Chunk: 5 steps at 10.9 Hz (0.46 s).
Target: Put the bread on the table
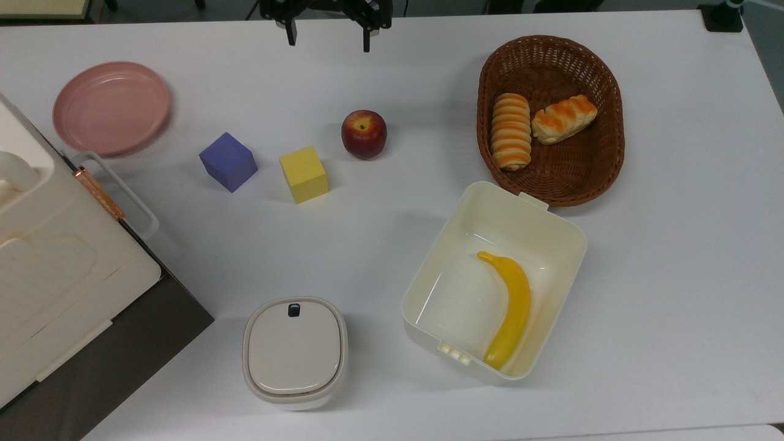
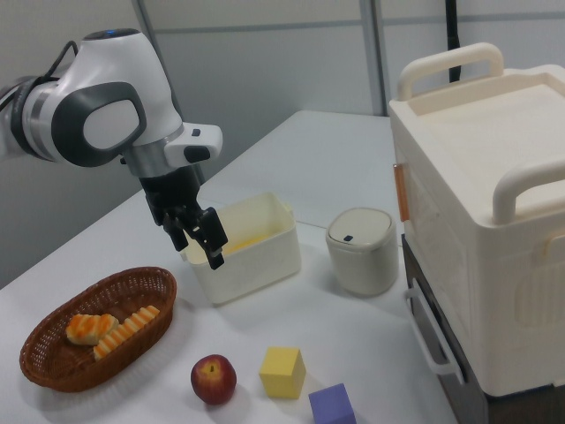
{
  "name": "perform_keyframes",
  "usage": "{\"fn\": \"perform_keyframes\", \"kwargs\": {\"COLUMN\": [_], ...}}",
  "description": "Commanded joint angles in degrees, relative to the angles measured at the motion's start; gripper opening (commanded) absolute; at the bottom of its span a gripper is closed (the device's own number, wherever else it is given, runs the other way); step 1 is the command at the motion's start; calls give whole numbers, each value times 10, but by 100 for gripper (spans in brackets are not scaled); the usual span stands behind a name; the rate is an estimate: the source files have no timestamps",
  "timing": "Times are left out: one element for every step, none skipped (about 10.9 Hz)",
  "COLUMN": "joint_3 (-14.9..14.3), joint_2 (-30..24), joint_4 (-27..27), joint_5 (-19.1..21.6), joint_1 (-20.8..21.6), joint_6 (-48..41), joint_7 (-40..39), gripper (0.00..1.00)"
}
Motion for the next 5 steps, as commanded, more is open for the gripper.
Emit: {"fn": "perform_keyframes", "kwargs": {"joint_3": [7,20,27,31,34], "joint_2": [-14,-12,-13,-12,-12], "joint_4": [-12,-14,-19,-19,-19], "joint_5": [10,11,11,12,13], "joint_1": [3,6,9,25,46], "joint_6": [-11,-10,-8,-9,-7], "joint_7": [-10,-7,-5,-2,14], "gripper": [100,100,100,100,100]}}
